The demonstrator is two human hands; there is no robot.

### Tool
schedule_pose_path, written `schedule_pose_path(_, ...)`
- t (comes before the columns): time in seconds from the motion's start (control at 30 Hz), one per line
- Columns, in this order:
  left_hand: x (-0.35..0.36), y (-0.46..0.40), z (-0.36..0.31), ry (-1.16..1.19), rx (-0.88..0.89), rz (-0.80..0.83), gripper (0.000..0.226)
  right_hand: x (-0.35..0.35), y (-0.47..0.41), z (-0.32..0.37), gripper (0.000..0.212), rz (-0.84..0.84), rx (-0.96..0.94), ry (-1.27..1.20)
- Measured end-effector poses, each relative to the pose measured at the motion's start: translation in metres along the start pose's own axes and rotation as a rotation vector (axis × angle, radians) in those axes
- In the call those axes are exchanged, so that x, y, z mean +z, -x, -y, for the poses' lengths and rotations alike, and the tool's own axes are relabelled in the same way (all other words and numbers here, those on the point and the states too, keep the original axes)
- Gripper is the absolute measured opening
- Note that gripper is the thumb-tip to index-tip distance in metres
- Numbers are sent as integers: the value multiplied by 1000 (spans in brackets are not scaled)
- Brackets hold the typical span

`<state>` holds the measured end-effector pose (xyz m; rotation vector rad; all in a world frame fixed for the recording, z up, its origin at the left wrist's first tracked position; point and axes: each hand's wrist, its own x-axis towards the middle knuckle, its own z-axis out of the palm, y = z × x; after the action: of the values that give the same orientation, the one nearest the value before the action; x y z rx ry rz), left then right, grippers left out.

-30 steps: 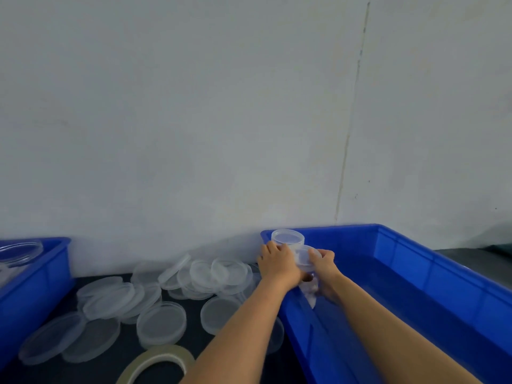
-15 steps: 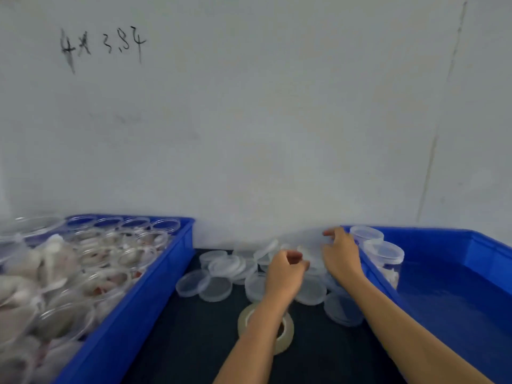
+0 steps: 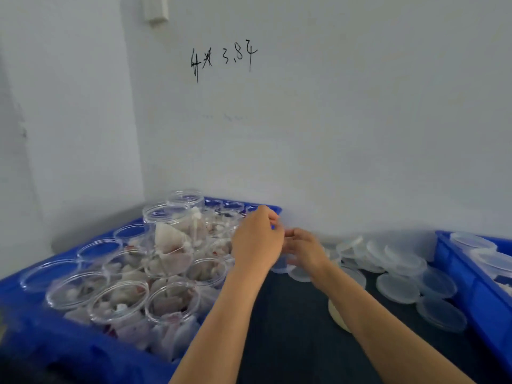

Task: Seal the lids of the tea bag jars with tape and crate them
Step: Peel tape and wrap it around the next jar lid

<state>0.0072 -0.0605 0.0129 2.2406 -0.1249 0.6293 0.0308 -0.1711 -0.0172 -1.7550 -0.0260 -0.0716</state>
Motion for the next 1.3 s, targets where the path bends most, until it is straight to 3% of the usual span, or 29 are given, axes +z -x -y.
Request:
schedule_pose_path(0.1,-34,-1,6,-33,124,-220,15,33,-4,16,27,48,-32,-60)
schedule_pose_path(0.2,-64,-12,16,-227,229,-371,20,62,-7,32,29,78,-97,-113)
schedule_pose_path(0.33,-96,-30,40,-524,142,-498,32,97,-10,49,32,169,-154,-112)
schedule_pose_path(0.47,-112,-39,67,-594,-235,-331,72,123,-7,60,40,283,-195,-117)
schedule_pose_path(0.6,-114,-40,93,-593,-401,-94,92,142,-3,58,57,340,-177,-65)
schedule_pose_path(0.7,-112,-37,105,-528,-402,-37,82,149,-2,53,67,348,-179,-44)
schedule_pose_path(0.87,-107,-37,112,-385,-338,-111,81,156,-2,48,69,348,-182,-72)
schedule_pose_path(0.97,-100,-35,119,-159,-324,-201,93,159,-1,44,77,368,-260,-3)
schedule_pose_path(1.1,-86,-34,130,118,-385,-343,92,168,2,39,64,305,-375,9)
schedule_pose_path(1.2,-82,-31,130,152,-362,-413,78,174,9,41,60,240,-429,-23)
schedule_pose_path(1.3,-88,-23,113,112,-274,-486,80,165,16,46,62,207,-502,-63)
